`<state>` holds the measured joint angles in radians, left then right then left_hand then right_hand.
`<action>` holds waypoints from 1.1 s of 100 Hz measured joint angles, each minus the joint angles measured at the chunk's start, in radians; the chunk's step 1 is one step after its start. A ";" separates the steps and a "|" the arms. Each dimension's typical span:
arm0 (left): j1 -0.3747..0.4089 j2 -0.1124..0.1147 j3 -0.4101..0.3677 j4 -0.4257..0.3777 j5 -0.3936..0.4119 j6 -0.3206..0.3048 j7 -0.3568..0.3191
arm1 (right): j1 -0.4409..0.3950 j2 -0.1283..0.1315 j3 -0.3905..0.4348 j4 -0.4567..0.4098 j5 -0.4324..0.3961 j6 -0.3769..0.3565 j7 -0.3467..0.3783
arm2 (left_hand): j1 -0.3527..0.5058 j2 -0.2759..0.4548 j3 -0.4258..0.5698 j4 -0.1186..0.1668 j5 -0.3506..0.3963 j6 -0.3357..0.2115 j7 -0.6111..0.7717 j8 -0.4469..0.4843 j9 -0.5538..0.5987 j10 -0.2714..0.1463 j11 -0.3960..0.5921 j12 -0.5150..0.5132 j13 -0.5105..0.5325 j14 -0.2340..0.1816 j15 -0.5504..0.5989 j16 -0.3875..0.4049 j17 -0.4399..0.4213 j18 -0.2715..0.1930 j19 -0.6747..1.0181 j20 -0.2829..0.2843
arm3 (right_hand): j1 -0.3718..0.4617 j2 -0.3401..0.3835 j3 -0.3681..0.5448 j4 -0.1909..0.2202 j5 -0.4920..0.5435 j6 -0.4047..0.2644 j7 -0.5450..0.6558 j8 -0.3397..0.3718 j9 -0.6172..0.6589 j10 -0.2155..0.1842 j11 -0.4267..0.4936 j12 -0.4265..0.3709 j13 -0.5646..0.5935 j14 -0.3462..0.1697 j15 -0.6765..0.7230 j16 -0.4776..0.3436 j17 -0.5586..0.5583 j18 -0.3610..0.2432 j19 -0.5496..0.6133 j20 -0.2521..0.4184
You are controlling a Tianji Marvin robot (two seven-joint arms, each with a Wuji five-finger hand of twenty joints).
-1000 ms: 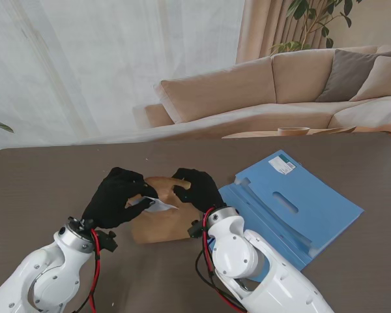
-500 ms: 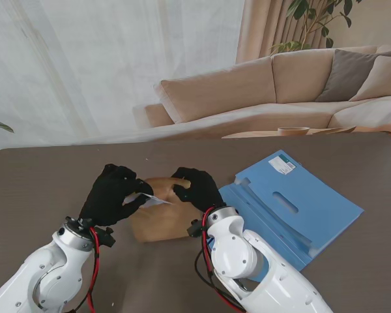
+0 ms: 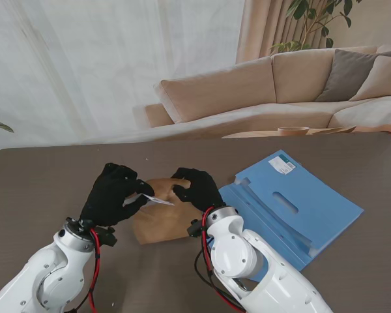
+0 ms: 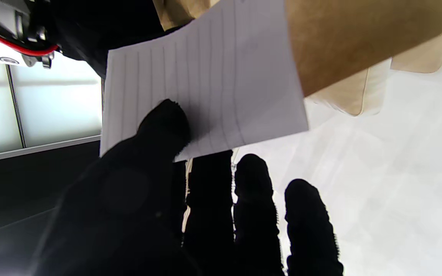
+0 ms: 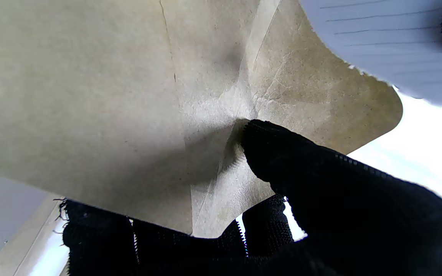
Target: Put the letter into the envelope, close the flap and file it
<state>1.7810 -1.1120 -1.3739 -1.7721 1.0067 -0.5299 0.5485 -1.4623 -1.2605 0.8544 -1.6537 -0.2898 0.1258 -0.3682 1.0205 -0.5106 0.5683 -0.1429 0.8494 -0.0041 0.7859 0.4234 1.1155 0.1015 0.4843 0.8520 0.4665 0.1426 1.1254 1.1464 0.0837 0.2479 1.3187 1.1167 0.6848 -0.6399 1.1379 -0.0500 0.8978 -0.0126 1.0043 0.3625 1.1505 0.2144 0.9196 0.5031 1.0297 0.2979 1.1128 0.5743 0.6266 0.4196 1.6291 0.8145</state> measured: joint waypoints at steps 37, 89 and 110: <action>-0.022 0.010 0.023 0.035 0.054 0.023 0.013 | -0.002 -0.001 0.002 -0.002 -0.001 -0.002 -0.006 | -0.012 0.000 0.007 0.000 0.000 -0.008 0.000 0.000 0.000 -0.002 -0.010 -0.008 0.000 -0.008 -0.011 0.000 -0.009 -0.012 -0.001 0.000 | 0.000 0.000 0.000 0.000 0.000 0.000 0.000 0.000 0.000 0.000 0.000 0.000 0.000 0.000 0.000 0.000 0.000 0.000 0.000 0.000; -0.013 0.019 0.019 0.029 0.080 0.057 0.011 | -0.004 -0.001 0.003 -0.004 -0.002 -0.002 -0.007 | -0.012 0.000 0.007 0.000 0.000 -0.008 0.000 -0.001 0.000 -0.001 -0.028 0.003 -0.030 -0.008 -0.083 -0.035 -0.027 -0.013 -0.013 -0.003 | 0.000 0.000 0.000 0.000 0.000 0.000 0.000 0.000 0.000 0.000 0.000 0.000 0.000 0.000 0.000 0.000 0.000 0.007 0.000 0.002; -0.038 0.023 0.027 0.058 0.134 -0.029 0.081 | -0.004 -0.001 0.004 -0.004 -0.001 -0.002 -0.007 | -0.013 0.000 0.007 0.000 0.000 -0.017 0.000 -0.001 0.000 -0.028 -0.048 0.003 -0.036 -0.014 -0.108 -0.056 -0.028 -0.015 -0.013 -0.005 | 0.000 0.000 0.000 0.000 0.001 0.000 0.000 0.000 0.000 0.000 0.000 0.000 0.000 0.001 0.000 0.000 0.000 0.008 0.000 0.002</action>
<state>1.7430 -1.0888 -1.3468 -1.7141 1.1403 -0.5591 0.6292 -1.4667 -1.2614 0.8580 -1.6575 -0.2911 0.1233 -0.3756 1.0075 -0.5109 0.5749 -0.1430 0.8496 -0.0214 0.7859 0.4225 1.1157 0.0736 0.4359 0.8549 0.4302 0.1288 1.0175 1.0901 0.0558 0.2329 1.3053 1.1121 0.6848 -0.6404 1.1379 -0.0500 0.8989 -0.0124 1.0043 0.3625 1.1505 0.2147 0.9197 0.5031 1.0297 0.2987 1.1132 0.5744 0.6266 0.4272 1.6291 0.8166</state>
